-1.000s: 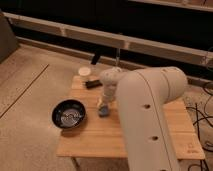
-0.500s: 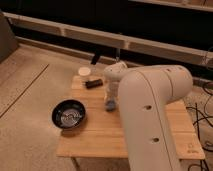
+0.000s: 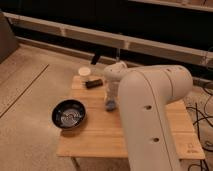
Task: Wipe the white sponge on the table
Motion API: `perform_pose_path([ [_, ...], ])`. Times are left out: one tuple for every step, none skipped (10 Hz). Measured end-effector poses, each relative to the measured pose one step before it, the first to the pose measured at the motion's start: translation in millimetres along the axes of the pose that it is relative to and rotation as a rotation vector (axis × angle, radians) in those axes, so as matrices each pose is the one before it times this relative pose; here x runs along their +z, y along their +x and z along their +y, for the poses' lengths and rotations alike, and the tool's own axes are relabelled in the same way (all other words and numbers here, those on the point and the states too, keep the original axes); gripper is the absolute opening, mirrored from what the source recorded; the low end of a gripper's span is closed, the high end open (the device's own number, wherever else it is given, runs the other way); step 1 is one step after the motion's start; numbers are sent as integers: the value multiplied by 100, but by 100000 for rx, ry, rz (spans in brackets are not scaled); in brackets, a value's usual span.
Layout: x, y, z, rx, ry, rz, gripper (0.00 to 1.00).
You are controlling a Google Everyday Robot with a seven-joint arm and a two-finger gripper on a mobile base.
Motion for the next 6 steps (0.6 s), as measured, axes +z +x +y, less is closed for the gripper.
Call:
perform_pose_path([
  [-9, -6, 10, -9, -16, -16, 79],
  [-8, 0, -6, 7, 4, 2, 80],
  [15, 9, 6, -3, 0, 32, 80],
  [-10, -4, -11, 9, 7, -15, 80],
  [-1, 3, -15, 38, -15, 2, 80],
  [2, 0, 1, -4, 6, 0, 80],
])
